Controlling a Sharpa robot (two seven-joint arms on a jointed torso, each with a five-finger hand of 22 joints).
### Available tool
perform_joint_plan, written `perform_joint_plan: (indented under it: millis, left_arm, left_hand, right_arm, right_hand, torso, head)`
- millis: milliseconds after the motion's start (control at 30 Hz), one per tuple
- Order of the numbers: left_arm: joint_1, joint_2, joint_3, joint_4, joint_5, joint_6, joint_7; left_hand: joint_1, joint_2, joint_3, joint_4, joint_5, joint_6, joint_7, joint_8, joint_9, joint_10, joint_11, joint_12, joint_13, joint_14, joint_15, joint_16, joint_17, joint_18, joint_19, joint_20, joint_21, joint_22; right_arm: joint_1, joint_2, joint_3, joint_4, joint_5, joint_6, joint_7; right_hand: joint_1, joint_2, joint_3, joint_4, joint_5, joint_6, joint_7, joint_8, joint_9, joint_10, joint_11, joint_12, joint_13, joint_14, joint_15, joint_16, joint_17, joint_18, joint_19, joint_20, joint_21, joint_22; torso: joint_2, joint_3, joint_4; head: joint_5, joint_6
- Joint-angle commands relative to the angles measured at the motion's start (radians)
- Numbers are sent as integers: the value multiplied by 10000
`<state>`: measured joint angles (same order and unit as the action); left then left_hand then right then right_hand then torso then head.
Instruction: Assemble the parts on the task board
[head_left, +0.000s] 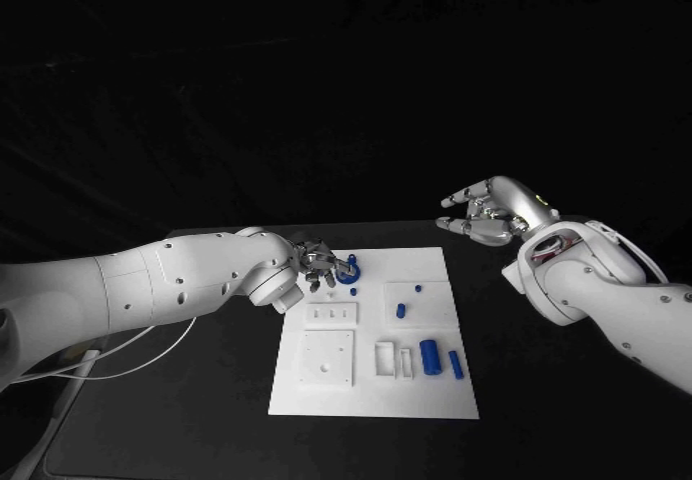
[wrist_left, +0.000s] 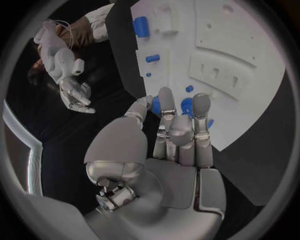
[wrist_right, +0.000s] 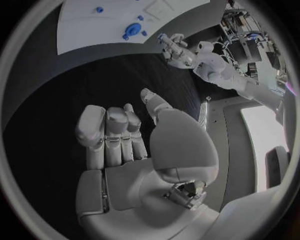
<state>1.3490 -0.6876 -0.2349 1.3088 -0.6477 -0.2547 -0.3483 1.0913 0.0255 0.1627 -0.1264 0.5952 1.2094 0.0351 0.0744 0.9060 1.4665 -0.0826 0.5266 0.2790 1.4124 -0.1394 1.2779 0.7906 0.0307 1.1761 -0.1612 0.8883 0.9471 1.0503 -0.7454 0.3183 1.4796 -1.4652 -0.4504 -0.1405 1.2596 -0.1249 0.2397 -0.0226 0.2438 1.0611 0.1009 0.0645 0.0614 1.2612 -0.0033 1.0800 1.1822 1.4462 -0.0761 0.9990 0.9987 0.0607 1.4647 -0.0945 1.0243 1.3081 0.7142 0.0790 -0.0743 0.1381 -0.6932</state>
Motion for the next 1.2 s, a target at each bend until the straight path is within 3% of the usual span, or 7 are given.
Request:
perform_joint_plan:
  millis: [33,233,433,800,933,1200]
  left_arm:
    - [-19,41,-25,-23,-812,254,-782]
    - [-131,100,-56,-6,-1277,-415,-919]
    - [-285,97,-65,110,-1576,-991,-952]
    - [-637,155,-69,12,-1931,-1273,-1056]
    - [-761,183,-69,-35,-2041,-1301,-1104]
    - [-895,227,-69,-138,-2225,-1156,-1218]
  left_hand:
    - [120,108,814,-904,74,688,-603,68,135,446,7,54,-38,160,-44,38,131,194,50,4,-39,154]
    - [79,81,815,-891,173,769,-608,46,89,454,34,92,-110,169,-36,-65,164,199,91,18,-195,379]
    - [76,44,801,-888,206,873,-616,42,-141,461,50,203,-146,204,-15,-63,238,223,158,53,-328,569]
    - [35,58,826,-907,294,866,-624,125,-94,457,51,289,-163,215,-10,-41,283,229,197,65,-478,791]
    - [35,58,826,-907,294,866,-624,125,-94,457,51,289,-163,215,-10,-41,283,229,197,65,-478,791]
    - [19,75,838,-915,300,867,-626,135,-87,459,52,270,-179,212,-8,-47,275,230,210,69,-523,852]
  right_arm:
    - [36,-66,103,98,526,-281,343]
    - [147,-127,226,53,679,-187,282]
    - [299,-52,257,-216,684,-60,187]
    - [395,44,264,-370,608,67,77]
    - [401,55,264,-361,586,99,45]
    - [403,61,264,-361,574,152,0]
  right_hand:
    - [70,-20,-26,56,-55,70,19,-27,7,-52,23,-36,-19,-6,37,-46,-19,120,318,42,27,1346]
    - [77,-40,-71,105,-23,77,14,-27,7,-94,22,-105,-74,-16,35,-146,-104,125,286,42,-78,1323]
    - [81,-42,-180,189,18,115,5,-24,9,-81,19,-78,-56,-10,37,-117,-72,118,293,42,-50,1333]
    - [112,-35,-192,198,22,159,-8,-25,10,-89,10,-89,-65,-10,31,-123,-73,117,290,39,-58,1331]
    - [112,-35,-192,198,22,159,-8,-25,10,-89,10,-89,-65,-10,31,-123,-73,117,290,39,-58,1331]
    - [110,-32,-192,203,20,185,-12,-26,10,-94,9,-92,-66,-10,29,-129,-74,114,290,35,-54,1332]
  torso:
    - [-57,8,-65]
    - [-48,-19,-44]
    - [-21,-11,-26]
    - [-9,-47,-35]
    - [-18,-30,-42]
    - [-16,-30,-39]
  head:
    - [14,-150]
    - [20,-249]
    - [65,-293]
    - [156,-355]
    - [164,-386]
    - [184,-441]
